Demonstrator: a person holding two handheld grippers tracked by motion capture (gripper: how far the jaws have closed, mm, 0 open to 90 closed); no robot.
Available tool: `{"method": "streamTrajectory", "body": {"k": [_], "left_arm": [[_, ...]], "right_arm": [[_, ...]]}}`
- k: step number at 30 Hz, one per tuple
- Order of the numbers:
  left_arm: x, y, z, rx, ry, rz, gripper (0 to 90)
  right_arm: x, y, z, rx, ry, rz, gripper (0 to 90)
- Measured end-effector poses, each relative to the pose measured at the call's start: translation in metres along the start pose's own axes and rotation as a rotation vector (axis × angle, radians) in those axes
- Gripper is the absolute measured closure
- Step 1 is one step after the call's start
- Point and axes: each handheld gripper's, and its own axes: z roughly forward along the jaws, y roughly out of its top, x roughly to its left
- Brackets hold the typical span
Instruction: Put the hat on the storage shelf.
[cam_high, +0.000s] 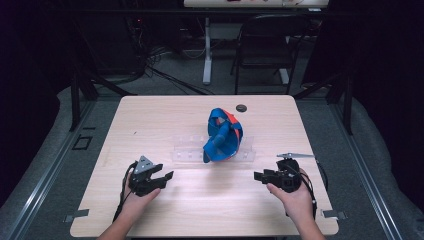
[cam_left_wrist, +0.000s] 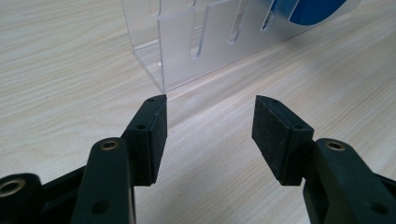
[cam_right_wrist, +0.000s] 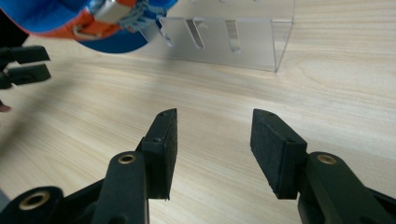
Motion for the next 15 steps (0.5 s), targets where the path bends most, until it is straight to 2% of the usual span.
{"method": "streamTrajectory", "body": {"k": [4, 8, 15], "left_arm": [[-0.001, -0.001, 0.001, -0.002, 0.000, 0.001, 46.1], [-0.002, -0.002, 0.003, 0.003, -0.003, 0.005, 48.1], [-0.011, -0.001, 0.006, -0.005, -0.019, 0.020, 49.2]], "right_arm": [[0.000, -0.014, 0.000, -0.057, 0.014, -0.001, 51.1], [-0.006, -0.028, 0.002, -0.121, 0.035, 0.030, 51.6], [-0.017, -0.053, 0.002, -0.209, -0.046, -0.013, 51.9]]}}
